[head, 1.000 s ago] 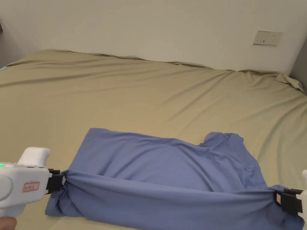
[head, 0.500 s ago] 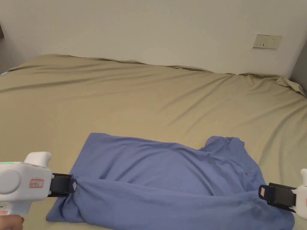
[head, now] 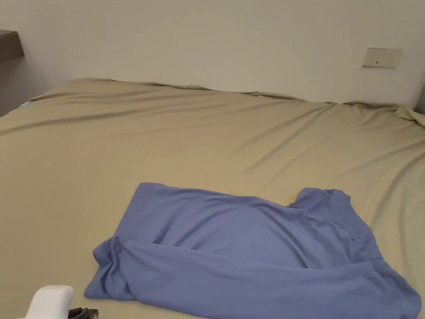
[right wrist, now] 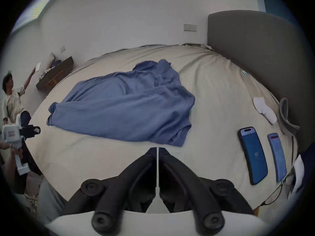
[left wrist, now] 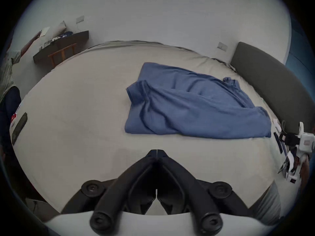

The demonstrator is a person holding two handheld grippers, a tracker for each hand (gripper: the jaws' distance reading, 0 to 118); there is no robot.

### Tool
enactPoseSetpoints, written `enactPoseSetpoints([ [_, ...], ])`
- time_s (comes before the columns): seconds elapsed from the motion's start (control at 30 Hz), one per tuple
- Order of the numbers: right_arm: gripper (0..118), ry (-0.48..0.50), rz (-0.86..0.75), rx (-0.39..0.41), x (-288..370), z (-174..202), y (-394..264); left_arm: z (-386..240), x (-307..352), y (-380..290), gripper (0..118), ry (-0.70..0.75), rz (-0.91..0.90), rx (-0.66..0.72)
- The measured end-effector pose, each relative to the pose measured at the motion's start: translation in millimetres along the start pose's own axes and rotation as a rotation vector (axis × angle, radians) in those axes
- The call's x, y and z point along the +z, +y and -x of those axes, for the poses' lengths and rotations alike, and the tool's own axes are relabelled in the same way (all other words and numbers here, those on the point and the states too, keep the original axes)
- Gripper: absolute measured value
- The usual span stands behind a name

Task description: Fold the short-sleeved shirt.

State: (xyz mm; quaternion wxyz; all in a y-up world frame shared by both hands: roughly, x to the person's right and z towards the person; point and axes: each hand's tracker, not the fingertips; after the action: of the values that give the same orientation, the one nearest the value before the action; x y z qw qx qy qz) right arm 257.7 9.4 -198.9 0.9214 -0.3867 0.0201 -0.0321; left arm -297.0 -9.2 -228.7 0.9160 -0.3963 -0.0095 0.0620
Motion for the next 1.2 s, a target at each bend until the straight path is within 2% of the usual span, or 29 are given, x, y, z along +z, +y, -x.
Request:
enactPoseSetpoints([
  [0.07,4,0.006,-0.001,-0.001,0,-1,5,5,-9,17,1,0.02,-0.014,0.02],
  [0.1,4,0.009,-0.003,-0.004,-2,-2,8,6,-14,28,7,0.019,-0.02,0.032],
  [0.13,4,0.01,-0.004,-0.006,-3,-2,10,8,-20,37,21,0.023,-0.027,0.042],
  [0.17,4,0.012,-0.005,-0.007,-5,-3,13,11,-28,47,46,0.021,-0.028,0.051],
  [0.2,4,0.017,-0.008,-0.006,-4,-1,16,13,-37,55,66,0.016,-0.025,0.054],
  [0.23,4,0.021,-0.01,-0.006,-5,-1,17,13,-42,61,80,0.014,-0.023,0.056],
  [0.27,4,0.025,-0.011,-0.005,-6,-1,19,14,-51,66,81,0.011,-0.018,0.052],
  [0.43,4,0.032,-0.02,-0.002,-7,-3,21,18,-97,70,81,0.064,0.128,0.028],
  [0.53,6,0.025,-0.015,-0.037,-12,-10,24,17,-94,63,77,0.055,0.093,0.023],
  [0.57,23,0.019,-0.003,-0.061,-16,-13,27,17,-92,66,57,0.055,0.096,0.022],
  [0.6,49,0.004,0.018,-0.092,-22,-16,30,18,-91,68,33,0.06,0.101,0.027],
  [0.63,82,0.003,0.039,-0.113,-30,-19,33,14,-82,65,17,0.076,0.098,0.027],
  [0.67,105,0.018,0.073,-0.134,-43,-23,37,17,-79,66,10,0.048,0.086,0.047],
  [0.7,106,0.036,0.079,-0.14,-55,-26,39,20,-77,66,8,-0.014,0.084,0.09],
  [0.83,102,0.023,0.135,-0.131,-98,-28,43,16,-74,66,7,0.003,0.091,0.095],
  [0.87,87,0.005,0.17,-0.113,-106,-25,42,15,-74,66,7,0.002,0.09,0.094],
  [0.93,76,-0.02,0.203,-0.052,-113,-19,42,16,-72,65,6,-0.001,0.088,0.104],
  [0.97,42,-0.038,0.166,0.009,-105,-14,42,16,-70,65,6,-0.007,0.085,0.112],
  [1.0,42,-0.016,0.141,0.038,-99,-11,43,15,-68,64,6,-0.009,0.082,0.117],
  [1.03,33,0.044,0.132,0.032,-95,-11,44,18,-68,65,6,-0.016,0.078,0.118],
  [1.07,16,0.079,0.121,0.01,-92,-9,46,16,-67,65,6,-0.019,0.078,0.116],
  [1.1,14,0.035,0.116,0.018,-89,-4,47,14,-65,65,6,-0.015,0.075,0.111],
  [1.13,14,0.002,0.12,0.059,-83,-2,49,12,-63,66,5,-0.016,0.073,0.1],
  [1.2,14,0.019,0.1,0.054,-75,-2,52,12,-56,68,5,-0.024,0.06,0.094],
])
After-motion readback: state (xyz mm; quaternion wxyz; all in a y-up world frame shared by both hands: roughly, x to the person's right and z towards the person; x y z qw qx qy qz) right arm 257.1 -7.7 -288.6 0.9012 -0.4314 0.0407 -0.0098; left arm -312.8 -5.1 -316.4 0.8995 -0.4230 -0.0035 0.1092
